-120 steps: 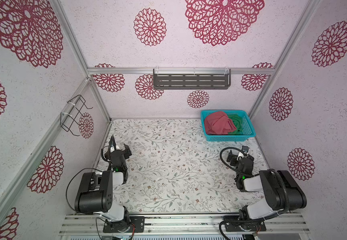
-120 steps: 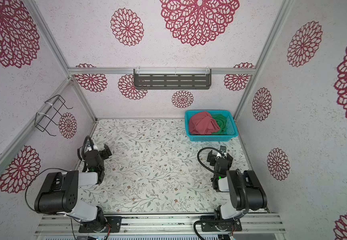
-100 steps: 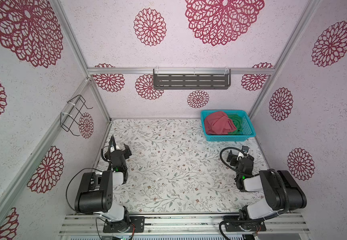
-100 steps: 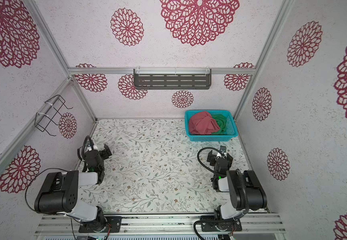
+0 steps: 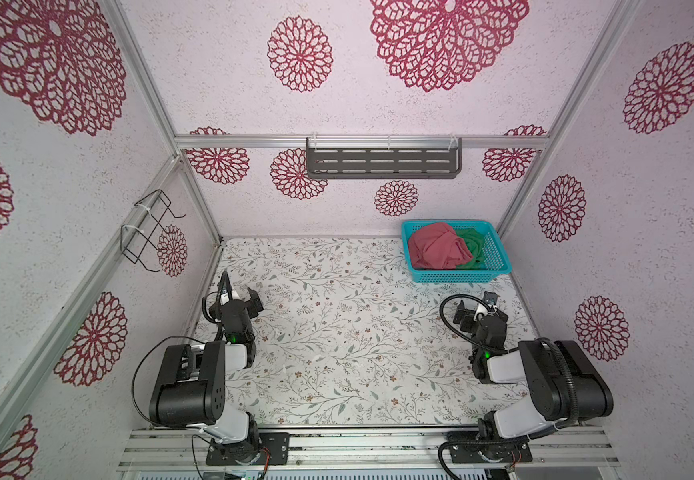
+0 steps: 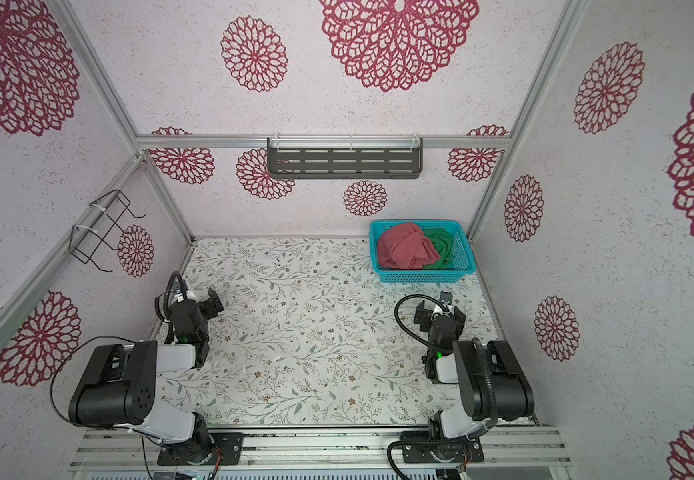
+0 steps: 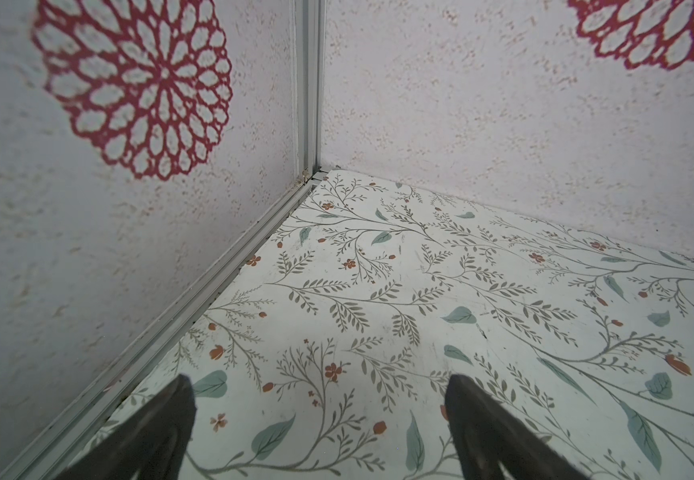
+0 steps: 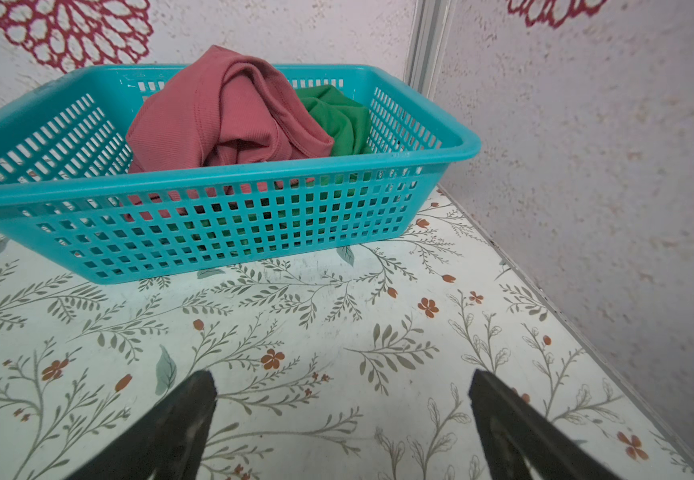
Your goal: Fold and stack the tank tops
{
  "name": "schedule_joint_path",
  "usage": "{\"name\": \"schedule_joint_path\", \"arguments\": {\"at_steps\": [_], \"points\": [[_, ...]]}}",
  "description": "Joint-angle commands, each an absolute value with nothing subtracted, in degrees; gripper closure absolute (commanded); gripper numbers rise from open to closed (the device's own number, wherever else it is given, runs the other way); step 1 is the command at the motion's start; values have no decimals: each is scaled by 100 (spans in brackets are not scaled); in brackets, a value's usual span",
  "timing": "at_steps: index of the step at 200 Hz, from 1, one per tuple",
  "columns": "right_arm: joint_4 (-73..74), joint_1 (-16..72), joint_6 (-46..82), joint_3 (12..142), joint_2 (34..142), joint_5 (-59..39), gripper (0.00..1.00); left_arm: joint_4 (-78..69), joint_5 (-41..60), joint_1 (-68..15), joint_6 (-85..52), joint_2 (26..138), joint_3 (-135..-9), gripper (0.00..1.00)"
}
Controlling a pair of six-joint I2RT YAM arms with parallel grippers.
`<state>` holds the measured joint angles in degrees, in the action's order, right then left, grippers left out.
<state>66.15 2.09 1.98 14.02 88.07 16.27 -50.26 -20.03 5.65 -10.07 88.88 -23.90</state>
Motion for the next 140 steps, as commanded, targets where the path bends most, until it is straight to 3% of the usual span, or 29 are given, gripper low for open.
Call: {"name": "schedule_joint_path", "arguments": {"at_steps": [1, 51, 64, 88, 110, 121, 140], "points": [[6771, 202, 222, 1511, 8807, 1599, 1, -5061, -1960, 579, -927, 8912, -2417, 3], [6829, 98, 264, 1443, 8756, 1424, 1, -5140, -1901, 593, -865, 8839, -2411, 0], [6754, 94, 355, 1471, 8664, 1526, 1, -3986, -2279, 397, -770, 8224, -2839, 0], [4819, 86, 481, 2008, 7488, 1805, 1, -1728, -3135, -61, -638, 6971, -3850, 2], [2159, 88, 860, 3176, 6571, 1929, 1, 915, -3232, -165, -1496, 6494, -5201, 2], [1212, 65, 885, 3773, 6460, 1854, 1, 2085, -2818, -158, -2045, 6501, -5825, 2], [-25, -100, 691, 4855, 6842, 1128, 1, 2745, -1697, -193, -1890, 6683, -6275, 3]]}}
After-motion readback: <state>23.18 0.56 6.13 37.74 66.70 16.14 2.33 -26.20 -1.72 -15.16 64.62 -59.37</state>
